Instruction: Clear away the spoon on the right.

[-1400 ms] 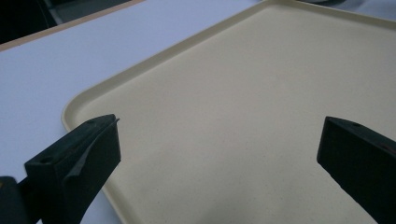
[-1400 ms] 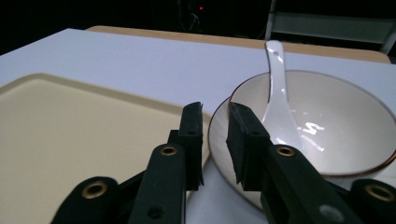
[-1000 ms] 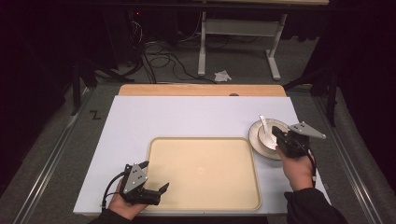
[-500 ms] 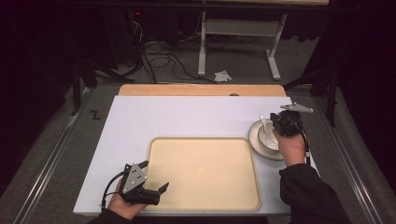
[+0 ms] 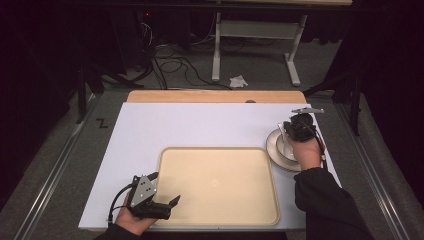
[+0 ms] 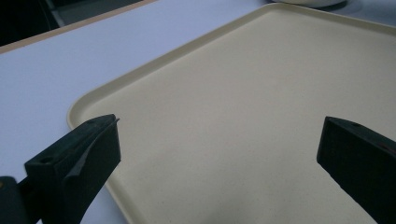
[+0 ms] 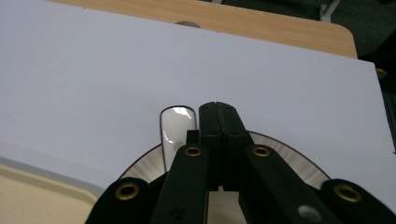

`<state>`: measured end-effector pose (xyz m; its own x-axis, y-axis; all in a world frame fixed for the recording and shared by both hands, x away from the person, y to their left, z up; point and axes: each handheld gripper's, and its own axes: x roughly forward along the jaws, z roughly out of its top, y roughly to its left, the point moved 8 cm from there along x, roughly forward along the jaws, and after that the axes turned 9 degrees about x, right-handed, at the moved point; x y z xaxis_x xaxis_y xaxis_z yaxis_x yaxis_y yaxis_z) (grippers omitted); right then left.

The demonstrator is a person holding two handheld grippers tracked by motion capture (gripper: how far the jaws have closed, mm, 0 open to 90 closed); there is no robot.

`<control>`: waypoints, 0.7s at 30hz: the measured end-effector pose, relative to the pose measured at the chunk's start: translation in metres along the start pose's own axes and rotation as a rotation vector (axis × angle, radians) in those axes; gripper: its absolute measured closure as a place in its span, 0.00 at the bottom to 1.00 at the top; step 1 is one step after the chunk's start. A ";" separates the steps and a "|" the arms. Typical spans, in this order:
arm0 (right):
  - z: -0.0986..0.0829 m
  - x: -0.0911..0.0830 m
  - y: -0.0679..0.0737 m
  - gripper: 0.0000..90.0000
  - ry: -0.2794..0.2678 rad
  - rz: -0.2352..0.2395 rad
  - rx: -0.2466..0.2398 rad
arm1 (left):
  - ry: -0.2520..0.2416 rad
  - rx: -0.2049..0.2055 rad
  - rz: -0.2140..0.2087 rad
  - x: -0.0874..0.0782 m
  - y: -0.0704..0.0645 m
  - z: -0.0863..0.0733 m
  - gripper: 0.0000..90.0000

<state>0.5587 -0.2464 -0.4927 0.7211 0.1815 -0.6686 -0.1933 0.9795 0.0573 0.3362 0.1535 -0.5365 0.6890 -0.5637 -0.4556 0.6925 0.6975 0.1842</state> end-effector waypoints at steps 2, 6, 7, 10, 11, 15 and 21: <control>0.000 -0.001 0.005 1.00 -0.003 0.013 -0.009 | 0.002 0.002 0.000 0.000 0.000 0.000 0.00; -0.001 -0.004 0.017 1.00 -0.004 0.047 -0.039 | -0.001 0.000 0.001 0.000 0.000 0.000 0.00; -0.002 -0.005 0.020 1.00 -0.004 0.052 -0.051 | -0.001 0.000 0.002 0.000 0.000 0.000 0.00; -0.005 -0.006 0.028 1.00 0.003 0.062 -0.084 | 0.000 -0.001 0.001 0.000 0.000 0.000 0.00; -0.006 -0.007 0.030 1.00 0.005 0.066 -0.087 | 0.000 -0.001 0.001 0.000 0.000 0.000 0.00; -0.009 -0.012 0.037 1.00 0.015 0.089 -0.105 | 0.001 0.005 0.000 0.000 -0.001 0.000 0.00; -0.015 -0.020 0.049 1.00 0.012 0.107 -0.151 | 0.000 0.005 0.000 0.000 -0.001 0.001 0.00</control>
<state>0.5251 -0.2036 -0.4871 0.6835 0.2821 -0.6732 -0.3669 0.9301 0.0172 0.3360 0.1526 -0.5361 0.6890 -0.5633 -0.4560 0.6934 0.6953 0.1890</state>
